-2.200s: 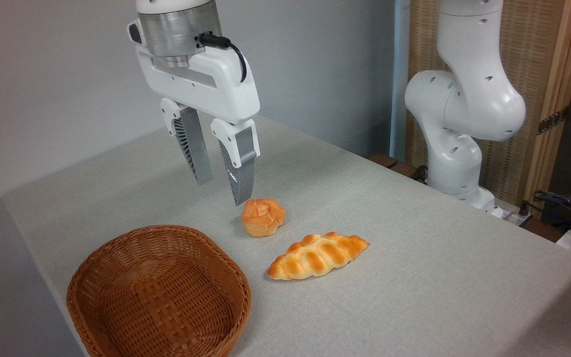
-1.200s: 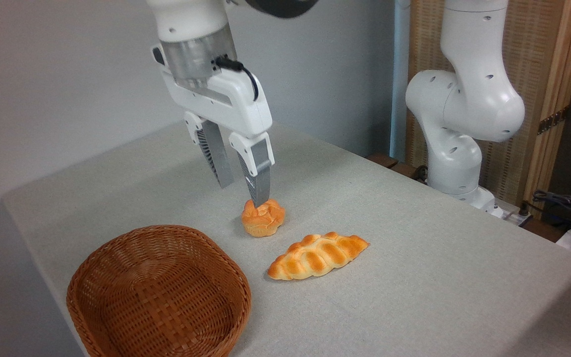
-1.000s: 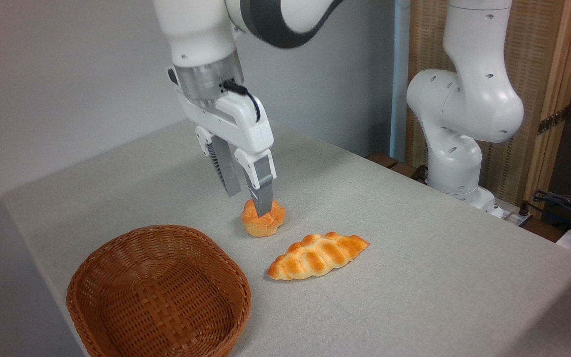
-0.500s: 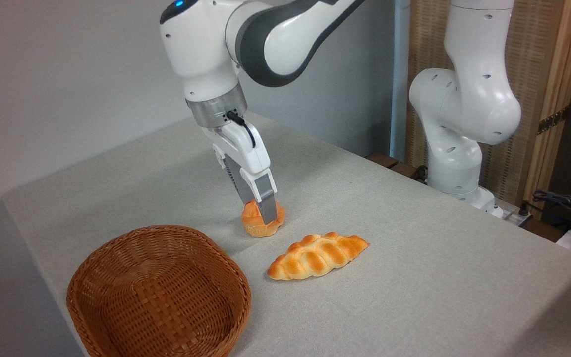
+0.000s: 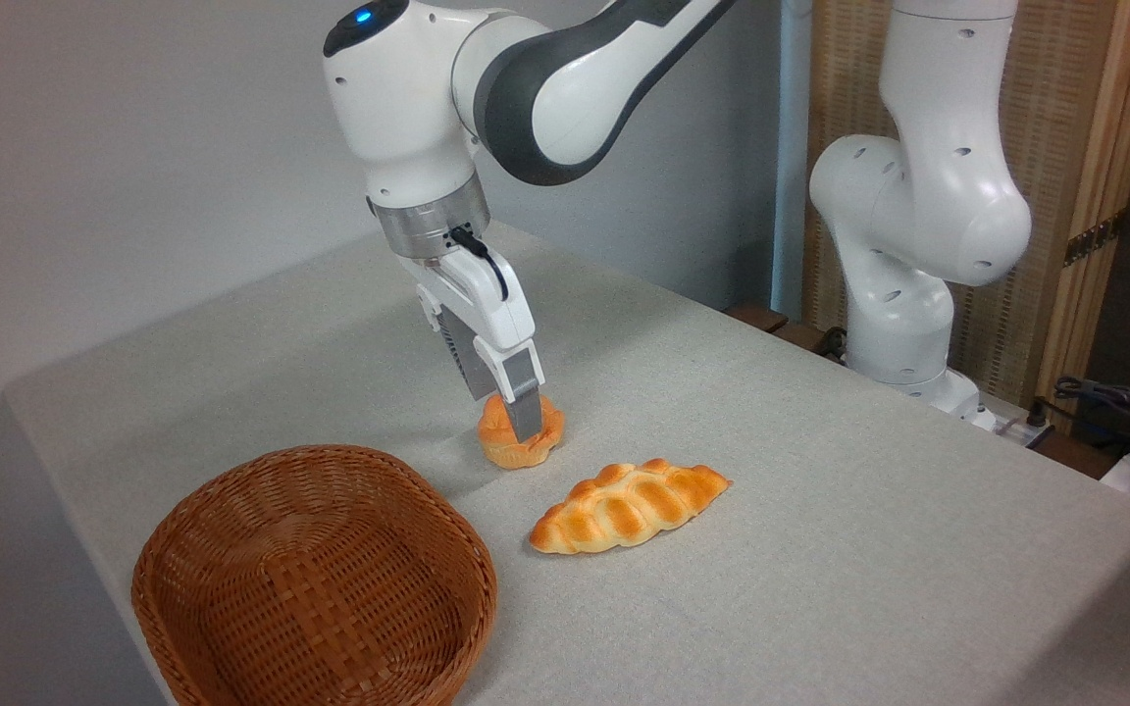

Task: Put bread into the basket
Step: 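Close the gripper on the round bun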

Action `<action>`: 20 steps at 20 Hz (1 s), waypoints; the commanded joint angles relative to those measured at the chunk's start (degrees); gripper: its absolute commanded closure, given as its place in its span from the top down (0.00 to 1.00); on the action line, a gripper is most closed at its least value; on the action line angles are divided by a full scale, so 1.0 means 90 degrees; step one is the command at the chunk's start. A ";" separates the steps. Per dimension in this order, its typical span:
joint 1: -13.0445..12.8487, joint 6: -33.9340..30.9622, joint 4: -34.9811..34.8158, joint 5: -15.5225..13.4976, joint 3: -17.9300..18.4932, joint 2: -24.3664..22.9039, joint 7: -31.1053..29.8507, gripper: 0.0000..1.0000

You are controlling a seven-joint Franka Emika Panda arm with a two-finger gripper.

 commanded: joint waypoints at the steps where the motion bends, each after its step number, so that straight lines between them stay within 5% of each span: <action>1: -0.0020 0.0094 -0.0234 -0.0113 0.0036 -0.0111 0.0134 1.00; 20: -0.0030 0.0104 -0.0518 -0.0025 -0.0100 -0.0092 0.0202 0.92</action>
